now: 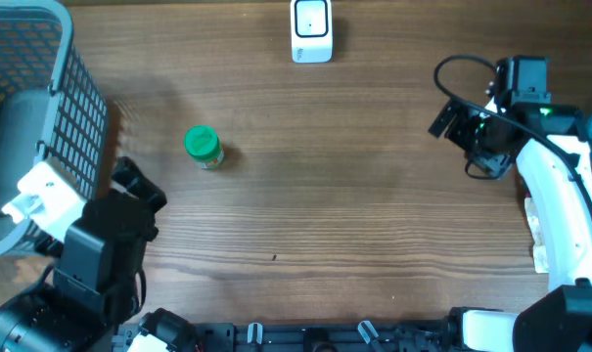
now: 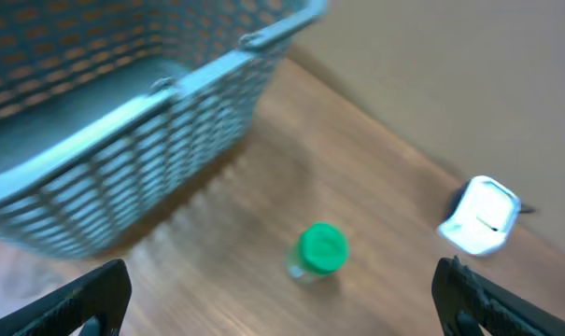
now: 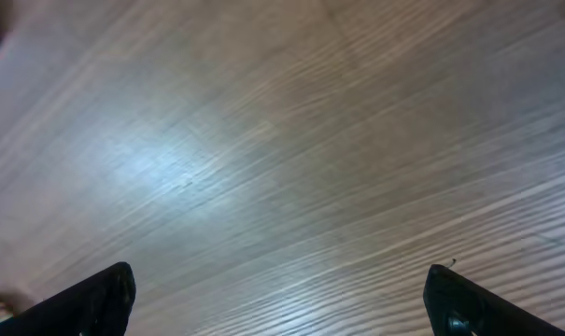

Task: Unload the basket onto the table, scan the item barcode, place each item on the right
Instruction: 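Carry the tissue pack right and drop it at the table's right edge, then move the right gripper back over the green-lidded jar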

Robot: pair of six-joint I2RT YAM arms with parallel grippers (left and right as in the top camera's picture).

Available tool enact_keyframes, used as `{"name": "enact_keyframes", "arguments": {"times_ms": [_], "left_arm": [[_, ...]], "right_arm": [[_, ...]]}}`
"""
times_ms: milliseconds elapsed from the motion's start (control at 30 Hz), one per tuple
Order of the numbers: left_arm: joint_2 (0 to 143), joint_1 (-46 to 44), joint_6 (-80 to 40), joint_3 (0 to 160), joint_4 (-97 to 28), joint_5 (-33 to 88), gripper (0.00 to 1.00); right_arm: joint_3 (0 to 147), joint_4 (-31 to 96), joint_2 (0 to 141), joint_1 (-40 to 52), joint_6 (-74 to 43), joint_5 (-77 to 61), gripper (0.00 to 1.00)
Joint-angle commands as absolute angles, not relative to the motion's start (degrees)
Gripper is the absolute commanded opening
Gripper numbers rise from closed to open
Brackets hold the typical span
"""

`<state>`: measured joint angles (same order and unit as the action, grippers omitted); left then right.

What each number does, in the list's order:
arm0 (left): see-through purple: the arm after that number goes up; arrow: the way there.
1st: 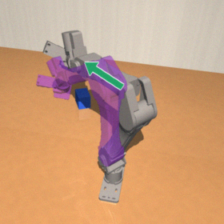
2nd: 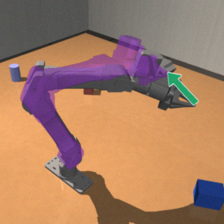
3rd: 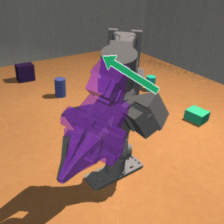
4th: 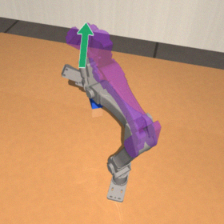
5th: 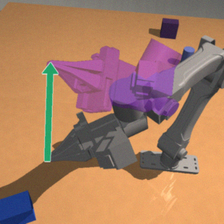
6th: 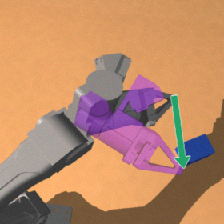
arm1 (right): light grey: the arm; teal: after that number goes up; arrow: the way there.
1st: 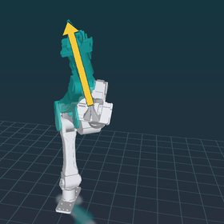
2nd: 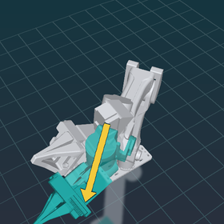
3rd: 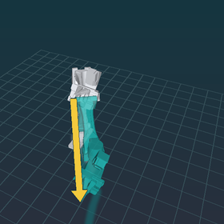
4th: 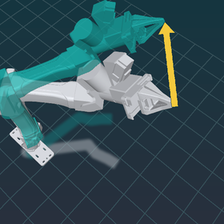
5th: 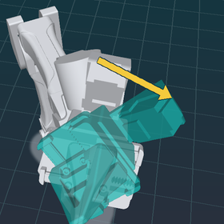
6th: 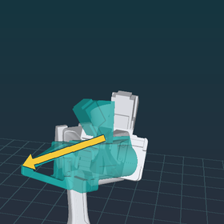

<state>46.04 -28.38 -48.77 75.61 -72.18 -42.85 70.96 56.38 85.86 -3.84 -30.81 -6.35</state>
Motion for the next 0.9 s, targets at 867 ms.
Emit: {"name": "enact_keyframes", "arguments": {"times_ms": [867], "left_arm": [[81.80, -3.77, -7.29, 102.13, -76.25, 0.56, 1.00]], "right_arm": [[69.49, 44.42, 85.21, 15.81, -39.75, -6.48, 1.00]]}}
